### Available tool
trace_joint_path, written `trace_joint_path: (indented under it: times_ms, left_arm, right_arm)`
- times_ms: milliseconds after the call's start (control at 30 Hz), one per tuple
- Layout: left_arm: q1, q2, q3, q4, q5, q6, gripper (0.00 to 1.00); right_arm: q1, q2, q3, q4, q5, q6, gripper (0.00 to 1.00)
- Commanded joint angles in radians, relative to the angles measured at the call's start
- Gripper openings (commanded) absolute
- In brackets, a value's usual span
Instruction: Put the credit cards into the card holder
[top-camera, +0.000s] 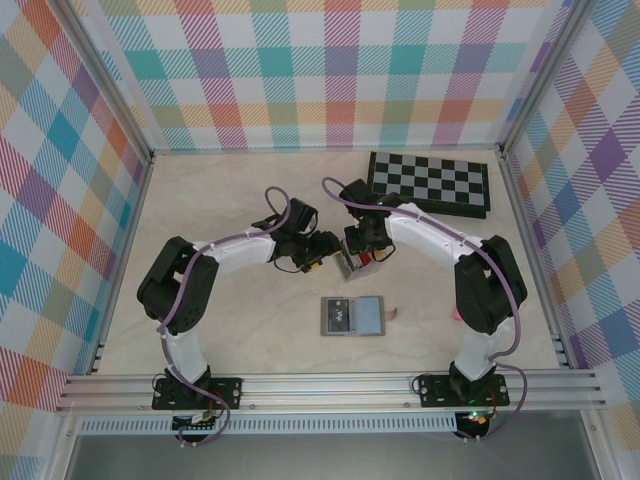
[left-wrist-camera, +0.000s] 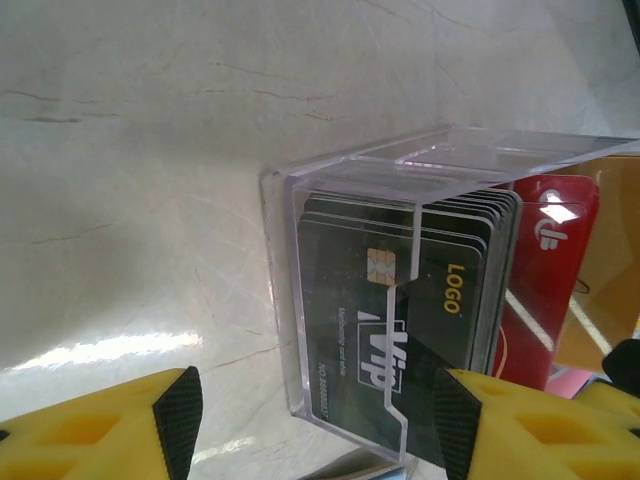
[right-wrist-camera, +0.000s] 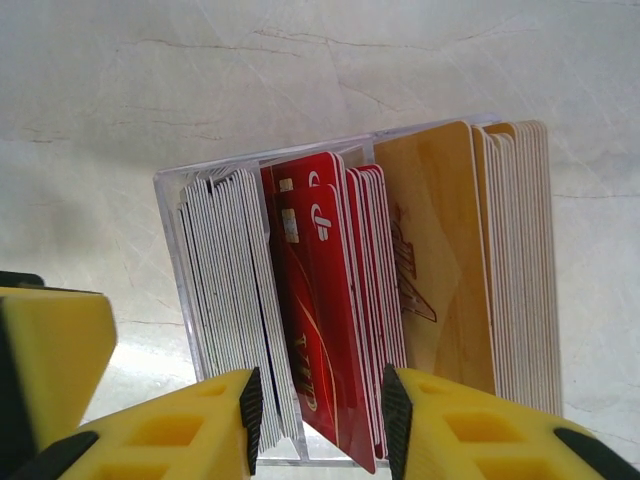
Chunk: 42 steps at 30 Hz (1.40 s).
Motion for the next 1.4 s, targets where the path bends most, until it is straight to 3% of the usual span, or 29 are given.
trace_joint_path:
  times_ms: [0,267,467,733,1067,1367]
  left_arm:
    - [0.009,0.029,0.018,0.067,0.058,-0.036,0.63]
    - [0.009,0.071,0.01,0.109,0.083,-0.052,0.62]
    - [0.009,0.102,0.016,0.074,0.071,-0.044,0.49]
    - [0.009,0.113,0.022,-0.003,0.05,0.007,0.4]
    - [0.009,0.1,0.014,0.025,0.065,0.01,0.4]
    - [0.009,0.042,-0.001,0.067,0.054,0.008,0.46]
  right_arm:
    - [0.001,-0.006,0.018,-0.004,0.01,-0.005,0.39]
    - [0.001,-0.013,0.002,0.008,-0.006,0.005,0.39]
    - [0.001,-0.007,0.008,0.004,0.002,-0.01,0.4]
    - [0.008,0.035,0.031,-0.019,0.075,-0.063,0.4]
    - [0.028,0.09,0.047,-0.022,0.15,-0.097,0.39]
    - [0.03,0.101,0.044,-0.032,0.194,-0.101,0.36]
